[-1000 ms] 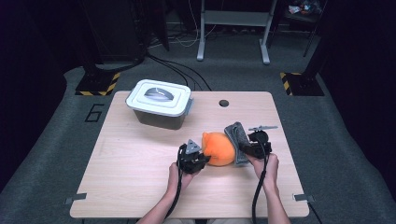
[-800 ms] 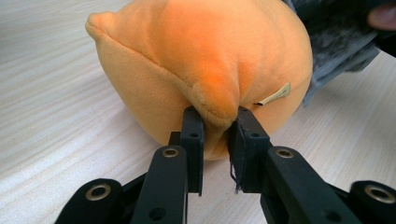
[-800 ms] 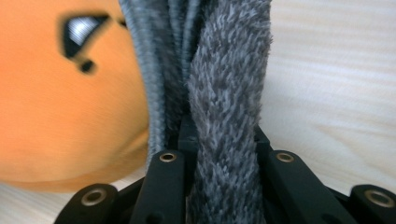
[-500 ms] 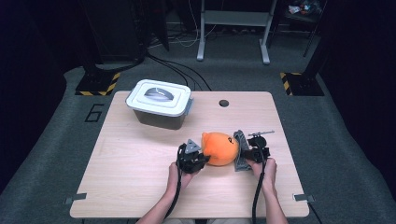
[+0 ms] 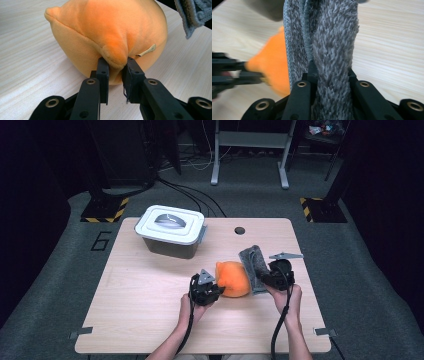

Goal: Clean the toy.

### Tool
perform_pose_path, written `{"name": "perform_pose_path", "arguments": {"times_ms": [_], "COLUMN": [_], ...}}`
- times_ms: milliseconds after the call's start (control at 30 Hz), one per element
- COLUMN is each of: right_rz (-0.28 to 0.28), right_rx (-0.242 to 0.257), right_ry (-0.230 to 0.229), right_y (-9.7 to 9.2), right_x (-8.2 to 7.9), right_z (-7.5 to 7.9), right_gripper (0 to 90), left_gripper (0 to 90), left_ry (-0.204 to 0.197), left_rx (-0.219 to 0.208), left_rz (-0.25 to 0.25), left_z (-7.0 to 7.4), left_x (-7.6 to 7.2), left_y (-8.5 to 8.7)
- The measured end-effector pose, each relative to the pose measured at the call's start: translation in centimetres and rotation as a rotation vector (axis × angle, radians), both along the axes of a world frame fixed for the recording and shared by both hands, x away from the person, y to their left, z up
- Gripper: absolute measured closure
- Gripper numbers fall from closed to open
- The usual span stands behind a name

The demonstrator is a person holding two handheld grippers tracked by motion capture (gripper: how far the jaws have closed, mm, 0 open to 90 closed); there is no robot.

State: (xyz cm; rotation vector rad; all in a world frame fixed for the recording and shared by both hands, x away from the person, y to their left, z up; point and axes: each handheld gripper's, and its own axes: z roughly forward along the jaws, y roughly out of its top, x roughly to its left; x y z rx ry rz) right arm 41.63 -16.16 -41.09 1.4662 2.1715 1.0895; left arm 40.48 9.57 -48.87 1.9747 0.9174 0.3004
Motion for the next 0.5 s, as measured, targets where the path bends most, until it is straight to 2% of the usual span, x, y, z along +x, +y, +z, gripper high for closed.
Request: {"name": "perform_pose_path", "arguments": {"times_ms": [100, 167, 200, 267, 300, 367, 400, 433, 500], "right_rz": [0.022, 0.034, 0.031, 0.021, 0.021, 0.008, 0.012, 0.004, -0.004], "right_rx": [-0.009, -0.023, -0.032, -0.016, -0.016, -0.022, -0.024, -0.022, -0.018], "right_ry": [0.024, 0.050, 0.048, 0.052, 0.052, 0.052, 0.050, 0.056, 0.056], "right_y": [1.0, 1.9, 2.0, 2.0, 2.0, 1.8, 1.7, 1.7, 1.7], "right_x": [0.4, 1.2, 1.4, 1.7, 1.7, 1.8, 2.1, 2.1, 2.2], "right_z": [-0.3, -1.3, -1.6, -1.8, -1.8, -1.9, -1.9, -1.9, -2.0], "right_gripper": [75.2, 75.3, 75.3, 75.3, 75.3, 75.3, 75.3, 75.3, 75.3], "left_gripper": [75.6, 74.1, 71.7, 65.0, 65.0, 59.0, 55.4, 53.9, 50.6], "left_ry": [-0.001, -0.001, -0.011, -0.016, -0.021, -0.032, -0.056, -0.056, -0.081], "left_rx": [-0.004, -0.007, -0.017, -0.018, -0.027, -0.030, -0.017, -0.017, 0.022], "left_rz": [-0.003, -0.005, -0.016, -0.009, -0.004, -0.006, -0.024, -0.024, -0.042], "left_z": [0.0, 0.0, 0.0, 0.0, 0.1, 0.1, 0.1, 0.1, 0.1], "left_x": [0.0, 0.0, 0.0, -0.1, -0.2, -0.3, -0.5, -0.5, -0.7], "left_y": [0.0, 0.1, 0.4, 0.5, 0.5, 0.6, 0.5, 0.5, 0.3]}}
